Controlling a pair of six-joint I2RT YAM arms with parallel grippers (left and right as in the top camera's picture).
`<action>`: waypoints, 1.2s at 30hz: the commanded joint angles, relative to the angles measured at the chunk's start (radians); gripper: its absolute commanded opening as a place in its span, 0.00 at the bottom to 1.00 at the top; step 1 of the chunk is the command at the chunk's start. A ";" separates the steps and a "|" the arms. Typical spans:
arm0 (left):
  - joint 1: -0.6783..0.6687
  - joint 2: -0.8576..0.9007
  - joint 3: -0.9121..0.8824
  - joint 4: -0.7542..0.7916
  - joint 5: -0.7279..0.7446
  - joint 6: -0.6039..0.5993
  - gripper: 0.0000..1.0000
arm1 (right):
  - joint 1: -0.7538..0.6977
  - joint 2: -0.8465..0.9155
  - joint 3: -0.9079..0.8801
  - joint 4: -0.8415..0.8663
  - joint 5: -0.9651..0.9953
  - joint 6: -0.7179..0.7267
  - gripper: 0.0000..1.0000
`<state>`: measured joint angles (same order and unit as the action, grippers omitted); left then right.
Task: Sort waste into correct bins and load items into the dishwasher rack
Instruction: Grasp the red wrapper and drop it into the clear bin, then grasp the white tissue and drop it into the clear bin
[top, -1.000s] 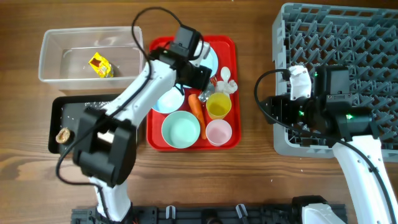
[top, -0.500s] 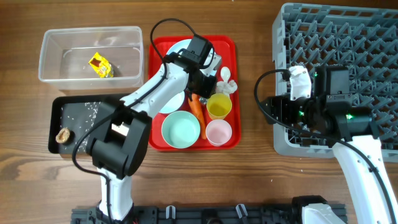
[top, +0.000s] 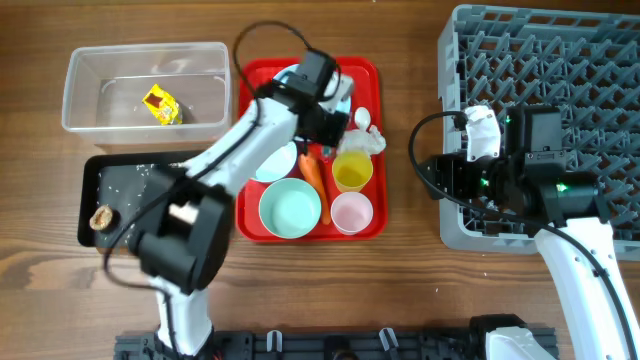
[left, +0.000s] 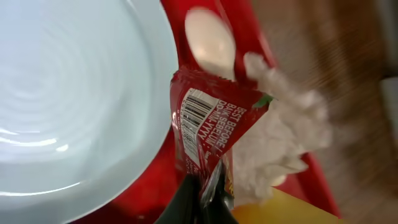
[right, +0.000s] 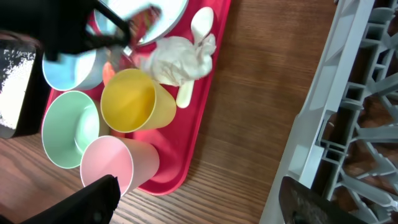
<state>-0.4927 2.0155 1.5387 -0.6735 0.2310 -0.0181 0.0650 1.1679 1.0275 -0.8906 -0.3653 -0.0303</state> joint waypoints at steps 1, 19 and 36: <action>0.071 -0.121 0.037 -0.002 0.007 -0.017 0.04 | 0.006 0.007 0.005 0.000 0.007 0.008 0.84; 0.592 -0.158 0.036 0.018 -0.084 -0.095 0.17 | 0.006 0.007 0.005 0.026 0.007 0.008 0.85; 0.111 -0.153 0.036 0.031 -0.027 0.047 0.86 | 0.006 0.007 0.005 0.021 0.007 0.011 0.85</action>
<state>-0.2371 1.8660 1.5692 -0.6395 0.1669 -0.0620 0.0650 1.1679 1.0275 -0.8711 -0.3653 -0.0269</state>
